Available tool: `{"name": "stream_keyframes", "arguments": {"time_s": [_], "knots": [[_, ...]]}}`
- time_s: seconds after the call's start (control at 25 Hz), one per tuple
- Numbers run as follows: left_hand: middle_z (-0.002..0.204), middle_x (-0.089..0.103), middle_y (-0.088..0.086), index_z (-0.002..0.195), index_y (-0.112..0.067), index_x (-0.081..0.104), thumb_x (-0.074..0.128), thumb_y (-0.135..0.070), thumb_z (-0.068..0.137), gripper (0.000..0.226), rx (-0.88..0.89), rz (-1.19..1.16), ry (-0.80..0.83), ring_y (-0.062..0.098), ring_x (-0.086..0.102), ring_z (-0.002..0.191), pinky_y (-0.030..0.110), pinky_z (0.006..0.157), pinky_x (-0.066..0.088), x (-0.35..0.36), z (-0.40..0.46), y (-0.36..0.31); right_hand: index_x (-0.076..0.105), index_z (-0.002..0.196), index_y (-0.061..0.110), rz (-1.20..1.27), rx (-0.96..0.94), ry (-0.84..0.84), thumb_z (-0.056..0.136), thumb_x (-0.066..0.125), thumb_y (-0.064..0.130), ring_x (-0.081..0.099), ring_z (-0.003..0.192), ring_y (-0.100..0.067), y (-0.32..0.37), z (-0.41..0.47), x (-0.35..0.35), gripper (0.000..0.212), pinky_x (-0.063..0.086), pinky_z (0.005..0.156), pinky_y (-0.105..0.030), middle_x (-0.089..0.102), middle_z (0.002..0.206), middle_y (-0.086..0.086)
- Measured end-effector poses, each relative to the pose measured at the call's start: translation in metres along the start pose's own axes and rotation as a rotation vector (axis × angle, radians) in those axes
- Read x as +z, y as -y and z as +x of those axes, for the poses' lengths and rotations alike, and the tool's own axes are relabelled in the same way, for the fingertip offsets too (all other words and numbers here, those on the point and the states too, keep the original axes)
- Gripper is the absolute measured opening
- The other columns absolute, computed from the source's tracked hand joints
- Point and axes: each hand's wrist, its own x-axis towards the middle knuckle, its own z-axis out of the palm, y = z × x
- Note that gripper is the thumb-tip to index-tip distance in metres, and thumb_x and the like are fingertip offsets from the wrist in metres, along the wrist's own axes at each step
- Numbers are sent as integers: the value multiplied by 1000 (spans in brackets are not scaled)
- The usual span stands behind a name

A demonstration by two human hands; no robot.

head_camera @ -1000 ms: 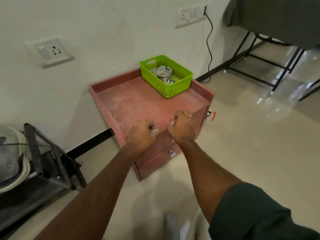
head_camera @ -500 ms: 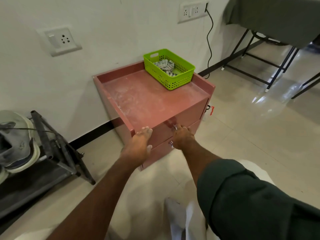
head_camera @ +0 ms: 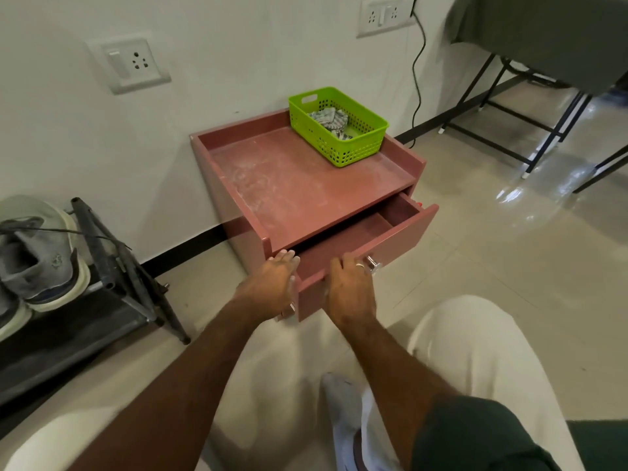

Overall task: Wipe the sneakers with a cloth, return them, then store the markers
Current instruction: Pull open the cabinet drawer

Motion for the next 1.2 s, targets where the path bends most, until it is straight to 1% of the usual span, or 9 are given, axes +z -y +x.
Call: {"name": "stream_keyframes", "arguments": {"time_s": [0.12,0.2,0.4,0.52,0.68,0.84,1.0,1.12,1.2], "knots": [[163,26,3,155,-13,32,39,-13,105,51,-64,-32,-38,17,22,151,24,118,15,4,-27,19,64,109,16,56,-210,-70,87,63,14,62,96,-26,16,-23,8,21,48,92,-41,63,111,-4],[164,24,2,156,-14,27,39,-12,105,53,-81,-55,-52,17,20,151,25,119,16,13,-28,29,63,124,16,16,-203,-78,88,56,13,59,114,-27,23,-23,17,37,41,106,-47,64,126,-3],[167,9,-2,159,-20,13,42,-8,102,65,-85,-5,67,18,10,153,33,122,13,45,-23,43,49,142,13,69,-139,109,82,69,7,31,148,-25,50,-9,27,63,14,124,-51,53,146,-6],[167,5,-2,160,-22,7,45,-10,101,71,-140,-67,108,19,11,153,37,122,15,60,-32,43,33,151,13,46,-99,191,85,66,11,12,155,-24,59,-5,26,74,6,126,-48,36,159,-7],[166,14,0,159,-25,6,51,-5,96,80,-150,-183,28,24,22,151,43,120,29,70,-38,29,31,151,11,-14,-88,160,89,67,23,9,155,-26,64,-19,30,72,10,126,-48,32,159,-9],[167,7,1,160,-22,5,46,-15,101,72,-155,-104,71,22,12,153,41,123,20,78,-62,4,13,158,10,-122,-106,329,99,54,24,0,156,-26,51,-35,7,74,5,126,-49,11,168,-9],[167,-10,-1,159,-21,-5,52,-12,99,83,-270,-161,154,19,0,154,39,122,16,82,-104,-21,39,149,10,-242,-193,551,91,67,33,35,145,-29,28,-56,-36,69,30,117,-50,42,154,-7],[167,-8,-1,159,-22,-6,51,-17,100,82,-261,-135,17,17,0,154,41,123,17,69,-123,-13,60,131,9,-281,-205,640,91,68,32,63,112,-28,22,-57,-52,47,52,98,-45,66,124,-9],[167,-7,-2,159,-22,-5,50,-21,101,80,-230,-110,20,16,1,154,40,124,17,57,-139,-10,65,122,7,-212,-169,663,95,60,29,67,94,-29,23,-57,-67,35,57,90,-42,69,110,-11]]}}
